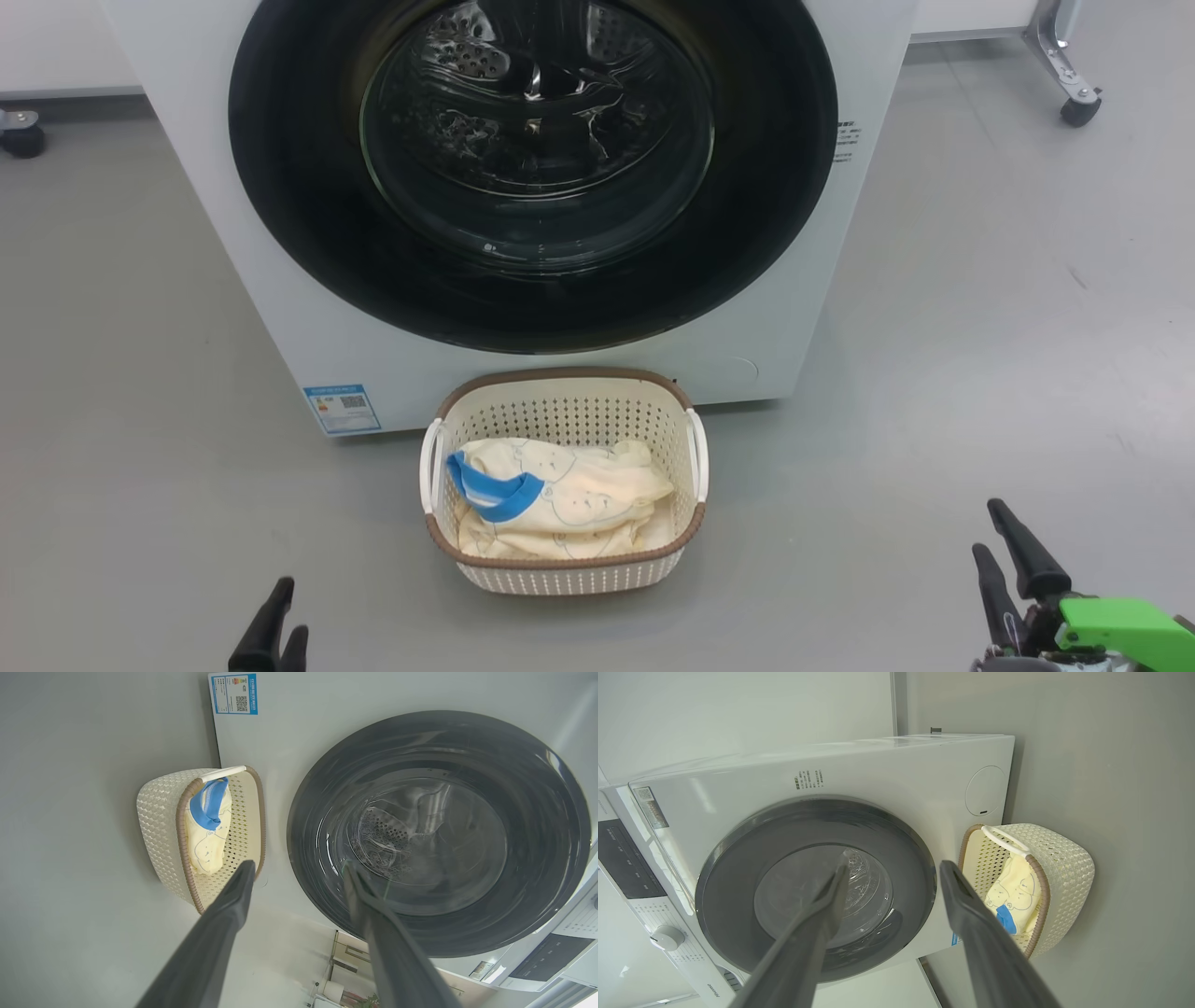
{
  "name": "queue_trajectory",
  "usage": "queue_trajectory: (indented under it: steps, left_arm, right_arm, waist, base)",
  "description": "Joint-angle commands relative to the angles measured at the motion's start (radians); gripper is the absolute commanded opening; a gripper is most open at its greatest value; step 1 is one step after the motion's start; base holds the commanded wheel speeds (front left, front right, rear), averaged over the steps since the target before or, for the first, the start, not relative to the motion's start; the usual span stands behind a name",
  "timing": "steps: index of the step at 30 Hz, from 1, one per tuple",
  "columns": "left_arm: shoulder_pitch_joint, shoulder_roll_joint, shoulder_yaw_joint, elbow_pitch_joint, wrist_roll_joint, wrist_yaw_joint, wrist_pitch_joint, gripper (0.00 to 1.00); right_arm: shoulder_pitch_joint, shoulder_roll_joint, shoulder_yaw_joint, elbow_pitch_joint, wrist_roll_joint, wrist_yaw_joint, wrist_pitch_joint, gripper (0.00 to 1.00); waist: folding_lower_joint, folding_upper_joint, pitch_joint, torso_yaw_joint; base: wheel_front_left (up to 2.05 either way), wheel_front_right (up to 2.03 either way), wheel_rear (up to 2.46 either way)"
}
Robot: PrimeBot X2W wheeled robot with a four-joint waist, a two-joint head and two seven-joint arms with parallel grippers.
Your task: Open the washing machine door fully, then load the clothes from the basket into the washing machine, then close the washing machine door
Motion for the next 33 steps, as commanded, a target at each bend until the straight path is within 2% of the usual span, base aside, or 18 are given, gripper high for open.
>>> queue_trajectory:
  steps: [1, 15, 33]
  left_arm:
    - [-0.045, 0.009, 0.002, -0.037, 0.009, 0.0, -0.009, 1.0]
    - [-0.049, 0.011, -0.016, -0.062, 0.06, -0.001, -0.051, 1.0]
    - [-0.054, 0.015, -0.028, -0.096, 0.221, -0.003, -0.103, 1.0]
  right_arm:
    - [-0.049, -0.008, 0.003, -0.041, -0.003, 0.0, -0.01, 1.0]
    - [-0.053, -0.012, 0.021, -0.08, -0.041, 0.0, -0.052, 1.0]
    - [-0.064, -0.016, 0.038, -0.137, -0.211, 0.0, -0.105, 1.0]
  waist:
    - [0.0, 0.0, 0.0, 0.0]
    - [0.0, 0.0, 0.005, 0.001]
    - [0.0, 0.0, 0.009, 0.005]
  base:
    - [0.0, 0.0, 0.0]
    - [0.0, 0.0, 0.0]
    - [0.0, 0.0, 0.0]
